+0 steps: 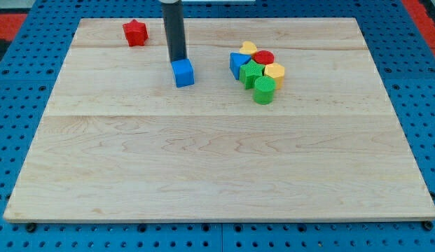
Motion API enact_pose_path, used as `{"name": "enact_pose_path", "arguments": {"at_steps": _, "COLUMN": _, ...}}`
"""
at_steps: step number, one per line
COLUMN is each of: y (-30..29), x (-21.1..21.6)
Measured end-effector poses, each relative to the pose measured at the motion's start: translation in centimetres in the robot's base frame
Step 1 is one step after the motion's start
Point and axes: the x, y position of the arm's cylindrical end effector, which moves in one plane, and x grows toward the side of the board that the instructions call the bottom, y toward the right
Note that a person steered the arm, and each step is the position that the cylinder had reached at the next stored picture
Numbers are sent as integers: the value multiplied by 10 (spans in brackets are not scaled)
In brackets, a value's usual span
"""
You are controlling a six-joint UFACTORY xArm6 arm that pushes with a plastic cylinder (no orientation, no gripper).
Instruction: Move the blue cube into the green star
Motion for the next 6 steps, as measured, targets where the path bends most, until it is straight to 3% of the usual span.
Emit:
{"name": "enact_pose_path", "arguments": {"at_steps": 2, "y": -40, "x": 22}}
{"name": "enact_pose_path", "arguments": {"at_steps": 4, "y": 54, "x": 31}}
{"name": "enact_pose_path", "arguments": {"at_steps": 6, "y": 85, "x": 44}}
